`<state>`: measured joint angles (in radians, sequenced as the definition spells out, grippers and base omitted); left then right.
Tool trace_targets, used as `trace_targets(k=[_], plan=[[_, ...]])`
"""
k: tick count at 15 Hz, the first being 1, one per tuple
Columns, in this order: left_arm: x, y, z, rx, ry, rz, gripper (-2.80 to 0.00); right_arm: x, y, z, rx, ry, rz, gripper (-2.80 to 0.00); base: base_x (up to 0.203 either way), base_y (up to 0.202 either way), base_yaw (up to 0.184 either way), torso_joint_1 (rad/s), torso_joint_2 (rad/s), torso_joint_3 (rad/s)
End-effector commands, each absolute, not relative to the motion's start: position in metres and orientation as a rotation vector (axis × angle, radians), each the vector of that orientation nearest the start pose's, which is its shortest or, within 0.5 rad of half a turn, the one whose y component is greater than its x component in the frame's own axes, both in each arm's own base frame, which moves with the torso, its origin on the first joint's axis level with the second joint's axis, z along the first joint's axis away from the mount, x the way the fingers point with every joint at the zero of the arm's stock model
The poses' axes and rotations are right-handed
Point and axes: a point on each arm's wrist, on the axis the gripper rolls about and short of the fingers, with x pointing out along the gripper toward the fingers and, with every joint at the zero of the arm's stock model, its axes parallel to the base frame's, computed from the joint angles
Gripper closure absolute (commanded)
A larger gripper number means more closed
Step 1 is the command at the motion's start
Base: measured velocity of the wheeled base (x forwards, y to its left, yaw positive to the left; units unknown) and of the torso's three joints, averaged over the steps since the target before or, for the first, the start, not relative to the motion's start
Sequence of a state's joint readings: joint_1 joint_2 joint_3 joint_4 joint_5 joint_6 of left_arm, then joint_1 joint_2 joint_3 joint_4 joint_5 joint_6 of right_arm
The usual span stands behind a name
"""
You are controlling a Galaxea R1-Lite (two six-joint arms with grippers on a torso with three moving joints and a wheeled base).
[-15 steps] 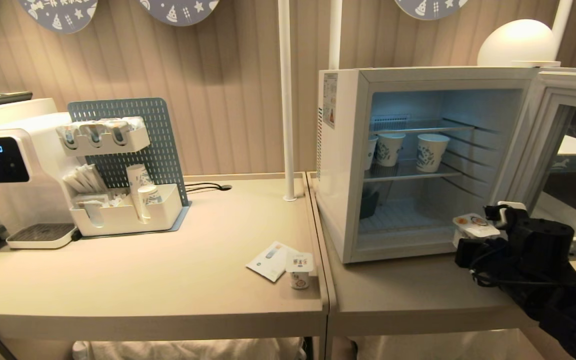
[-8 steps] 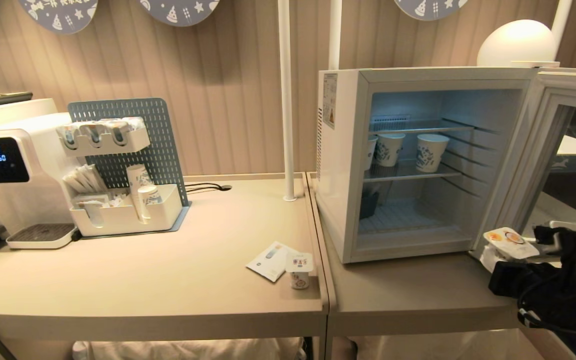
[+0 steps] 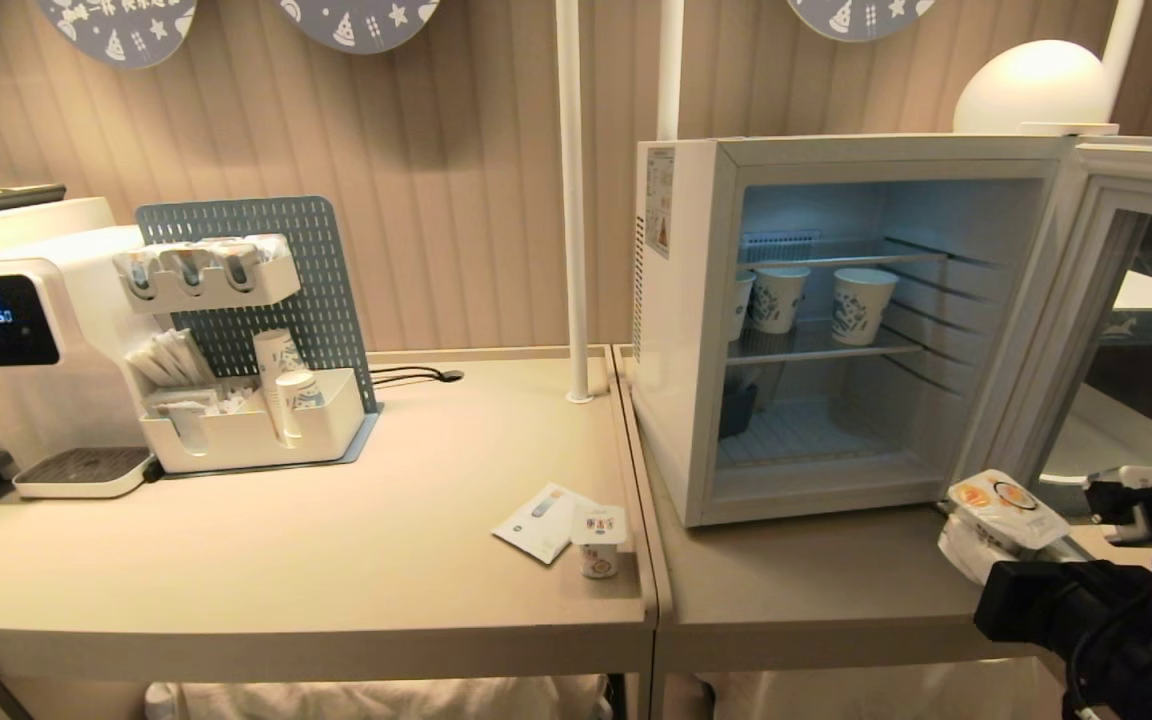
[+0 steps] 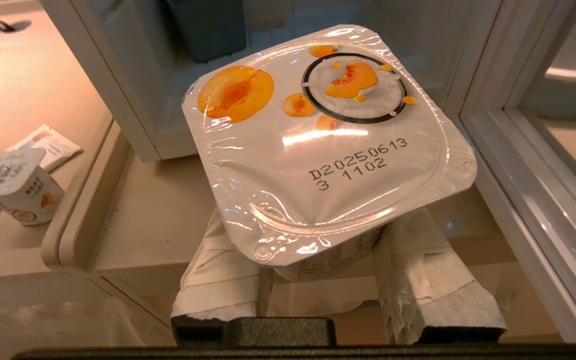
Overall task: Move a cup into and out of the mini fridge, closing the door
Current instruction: Place the yoghurt on the table
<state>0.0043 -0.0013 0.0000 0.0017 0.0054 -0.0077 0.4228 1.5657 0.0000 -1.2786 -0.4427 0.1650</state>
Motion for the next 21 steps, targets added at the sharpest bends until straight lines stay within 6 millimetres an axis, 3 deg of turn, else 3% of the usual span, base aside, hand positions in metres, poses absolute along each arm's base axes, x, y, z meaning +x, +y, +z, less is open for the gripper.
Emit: trace_targets(k=[1, 8, 13, 18, 21], plan=[[-0.023, 0.000, 0.075, -0.008, 0.003, 0.011, 0.00, 0.150, 0.067, 0.107, 0.058, 0.202, -0.039, 0.00, 0.000, 0.000, 0.000, 0.000, 0.00, 0.000], [-0.023, 0.000, 0.075, -0.009, 0.003, 0.011, 0.00, 0.115, 0.075, 0.123, 0.014, 0.095, -0.274, 0.00, 0.000, 0.000, 0.000, 0.000, 0.00, 0.000], [-0.023, 0.000, 0.075, -0.009, 0.003, 0.011, 0.00, 0.085, 0.070, 0.144, 0.144, -0.001, -0.144, 0.00, 0.000, 0.000, 0.000, 0.000, 0.00, 0.000], [-0.023, 0.000, 0.075, -0.008, 0.003, 0.011, 0.00, 0.096, 0.060, 0.147, 0.116, -0.004, -0.279, 0.00, 0.000, 0.000, 0.000, 0.000, 0.00, 0.000], [-0.023, 0.000, 0.075, -0.008, 0.003, 0.011, 0.00, 0.105, 0.041, 0.151, 0.119, -0.022, -0.462, 0.00, 0.000, 0.000, 0.000, 0.000, 0.00, 0.000]])
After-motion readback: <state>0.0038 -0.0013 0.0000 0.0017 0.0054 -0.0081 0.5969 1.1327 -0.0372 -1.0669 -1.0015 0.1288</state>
